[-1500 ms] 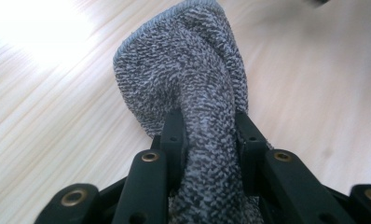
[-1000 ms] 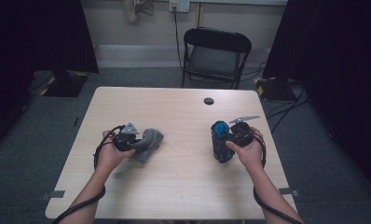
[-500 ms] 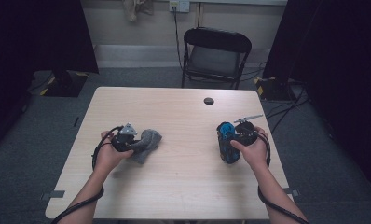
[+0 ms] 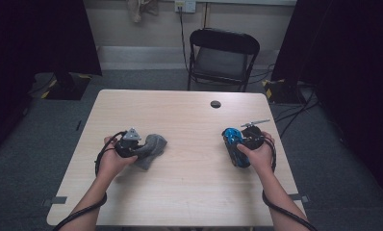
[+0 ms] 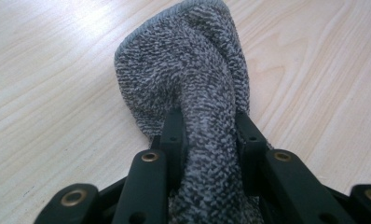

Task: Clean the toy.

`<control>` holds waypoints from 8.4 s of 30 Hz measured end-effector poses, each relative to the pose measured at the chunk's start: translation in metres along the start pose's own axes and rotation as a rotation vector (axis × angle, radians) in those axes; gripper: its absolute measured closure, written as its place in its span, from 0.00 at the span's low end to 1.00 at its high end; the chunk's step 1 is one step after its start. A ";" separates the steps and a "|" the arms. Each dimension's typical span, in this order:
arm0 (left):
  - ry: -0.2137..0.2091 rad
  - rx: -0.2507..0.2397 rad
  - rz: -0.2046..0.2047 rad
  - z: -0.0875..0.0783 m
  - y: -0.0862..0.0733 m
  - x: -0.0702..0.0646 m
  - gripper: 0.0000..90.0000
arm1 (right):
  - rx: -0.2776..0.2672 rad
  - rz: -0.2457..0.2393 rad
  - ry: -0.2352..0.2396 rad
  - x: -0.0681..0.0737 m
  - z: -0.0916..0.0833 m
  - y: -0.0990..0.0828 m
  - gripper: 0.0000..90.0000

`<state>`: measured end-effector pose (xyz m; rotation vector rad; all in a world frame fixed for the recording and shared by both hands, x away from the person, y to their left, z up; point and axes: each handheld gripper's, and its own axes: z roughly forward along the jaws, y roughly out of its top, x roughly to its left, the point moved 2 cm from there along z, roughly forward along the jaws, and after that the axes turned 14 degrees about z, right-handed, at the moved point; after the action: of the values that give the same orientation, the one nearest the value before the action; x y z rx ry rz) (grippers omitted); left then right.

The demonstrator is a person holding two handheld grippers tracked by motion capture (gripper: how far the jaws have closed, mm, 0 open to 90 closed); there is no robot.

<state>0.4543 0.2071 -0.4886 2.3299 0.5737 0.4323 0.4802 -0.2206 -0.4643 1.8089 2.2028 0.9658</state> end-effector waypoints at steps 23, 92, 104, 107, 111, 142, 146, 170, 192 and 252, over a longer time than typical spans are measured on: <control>-0.013 -0.039 -0.037 0.004 -0.006 0.003 0.76 | 0.022 0.019 -0.020 -0.010 0.027 -0.003 0.30; 0.061 -0.088 -0.093 0.001 0.006 0.007 0.27 | -0.038 -0.060 -0.022 -0.008 0.018 -0.001 0.18; 0.060 -0.114 -0.131 -0.012 0.009 0.008 0.22 | -0.066 -0.063 0.005 -0.002 0.005 0.003 0.18; 0.060 -0.114 -0.141 -0.014 0.008 0.008 0.22 | -0.075 -0.073 0.016 0.001 0.003 0.004 0.18; 0.057 -0.107 -0.136 -0.017 0.007 0.008 0.21 | -0.067 -0.090 0.022 0.005 0.003 0.003 0.18; 0.031 -0.143 -0.143 -0.046 -0.001 -0.003 0.18 | -0.051 -0.186 0.103 0.037 -0.004 -0.008 0.17; 0.018 -0.137 -0.157 -0.048 -0.002 -0.007 0.18 | -0.052 -0.185 0.112 0.038 -0.005 -0.011 0.17; -0.041 -0.179 -0.109 -0.060 -0.007 -0.034 0.18 | -0.042 -0.239 0.181 0.050 -0.014 -0.033 0.17; -0.109 -0.178 -0.066 -0.052 -0.010 -0.063 0.18 | -0.032 -0.277 0.227 0.064 -0.013 -0.048 0.18; -0.163 -0.123 0.000 -0.048 -0.039 -0.094 0.18 | 0.045 -0.364 0.258 0.062 -0.010 -0.107 0.18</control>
<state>0.3423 0.2111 -0.4952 2.2226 0.4561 0.2670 0.3693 -0.1751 -0.4971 1.2867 2.6002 1.1221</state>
